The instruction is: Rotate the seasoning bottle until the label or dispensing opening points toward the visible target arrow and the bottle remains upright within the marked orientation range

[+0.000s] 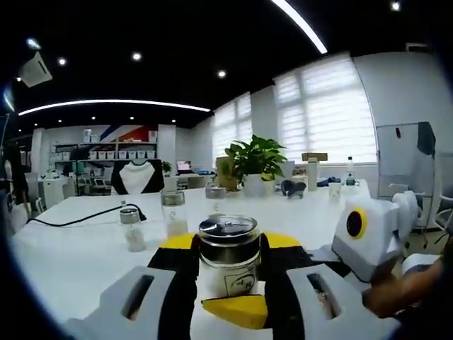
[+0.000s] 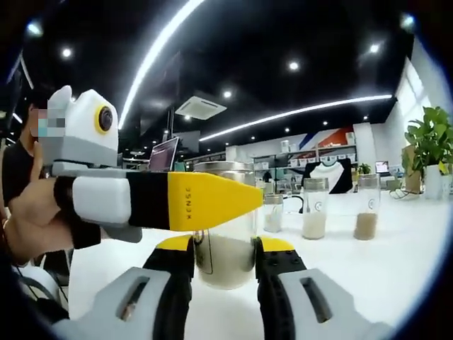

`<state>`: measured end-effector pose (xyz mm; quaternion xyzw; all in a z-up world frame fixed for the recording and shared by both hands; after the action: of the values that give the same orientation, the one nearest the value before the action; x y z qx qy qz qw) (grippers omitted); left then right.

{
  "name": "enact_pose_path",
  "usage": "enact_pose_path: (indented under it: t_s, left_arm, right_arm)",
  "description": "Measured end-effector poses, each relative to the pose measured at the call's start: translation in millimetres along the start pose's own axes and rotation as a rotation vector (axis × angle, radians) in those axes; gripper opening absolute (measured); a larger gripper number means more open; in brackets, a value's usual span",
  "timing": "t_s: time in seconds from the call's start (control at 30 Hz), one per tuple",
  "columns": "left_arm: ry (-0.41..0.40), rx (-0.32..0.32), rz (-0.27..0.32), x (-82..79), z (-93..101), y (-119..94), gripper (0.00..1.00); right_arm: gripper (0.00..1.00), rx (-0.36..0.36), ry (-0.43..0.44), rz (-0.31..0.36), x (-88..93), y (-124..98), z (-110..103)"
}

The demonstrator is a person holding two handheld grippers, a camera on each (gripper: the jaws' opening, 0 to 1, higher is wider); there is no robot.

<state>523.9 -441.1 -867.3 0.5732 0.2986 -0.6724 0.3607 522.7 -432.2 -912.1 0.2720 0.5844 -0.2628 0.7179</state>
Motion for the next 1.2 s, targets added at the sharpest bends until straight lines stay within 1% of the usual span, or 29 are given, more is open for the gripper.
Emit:
enact_pose_path:
  t_s: [0.13, 0.23, 0.27, 0.3, 0.37, 0.47, 0.57, 0.63, 0.77, 0.93, 1.0, 1.07, 1.2]
  left_arm:
    - [0.027, -0.042, 0.006, 0.5, -0.5, 0, 0.38]
    - [0.005, -0.066, 0.007, 3.8, -0.4, 0, 0.42]
    - [-0.001, -0.07, 0.006, 4.9, -0.1, 0, 0.42]
    - [-0.013, -0.083, 0.022, 3.0, -1.6, -1, 0.42]
    - [-0.016, -0.105, 0.035, 2.2, -3.9, -3, 0.41]
    - [-0.01, -0.121, 0.047, 0.4, -6.4, -4, 0.38]
    - [-0.005, -0.133, 0.057, -0.3, -8.7, -6, 0.37]
    - [-0.01, -0.125, 0.06, 0.3, -10.0, -7, 0.37]
    - [-0.008, -0.083, 0.029, 4.8, -9.7, -7, 0.37]
    - [-0.018, -0.058, 0.027, 3.4, -10.0, -8, 0.36]
    - [-0.013, -0.057, 0.03, 1.6, -9.9, -8, 0.36]
    - [-0.005, -0.062, 0.037, -1.3, -11.7, -10, 0.36]
    - [-0.021, -0.067, 0.052, -6.5, -18.9, -12, 0.36]
  right_arm:
    - [0.31, 0.023, 0.008, 0.014, -1.1, 1, -1]
    - [0.31, 0.041, -0.006, 0.026, -4.5, 2, -3]
    - [0.31, 0.049, -0.024, 0.025, -4.9, 2, -4]
    - [0.31, 0.053, -0.021, 0.021, -4.3, 2, -4]
    - [0.31, 0.052, -0.018, 0.025, -4.7, 3, -5]
    - [0.31, 0.048, -0.017, 0.028, -5.4, 3, -6]
    - [0.31, 0.039, -0.016, 0.023, -4.9, 5, -8]
    - [0.31, 0.039, -0.02, 0.016, -3.8, 6, -9]
    - [0.31, 0.028, -0.019, -0.02, 1.2, 6, -9]
    - [0.31, 0.016, 0.002, -0.023, 0.5, 5, -10]
    - [0.31, 0.006, 0.016, -0.022, -0.7, 6, -10]
    - [0.33, 0.0, 0.012, -0.026, -0.2, 5, -11]
    - [0.34, -0.01, 0.003, -0.036, -0.3, 4, -12]
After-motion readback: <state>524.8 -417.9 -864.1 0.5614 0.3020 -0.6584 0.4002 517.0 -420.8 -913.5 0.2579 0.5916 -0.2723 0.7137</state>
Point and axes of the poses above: the point that each gripper's makers call its tool centre point, and the gripper's own axes: y roughly forward along the fingers, z roughly to its right, x roughly out of its underside, the point moved 1 cm from there along -y, roughly backward along the fingers, and after that the axes turned 11 degrees about -y, right-handed, at the moved point
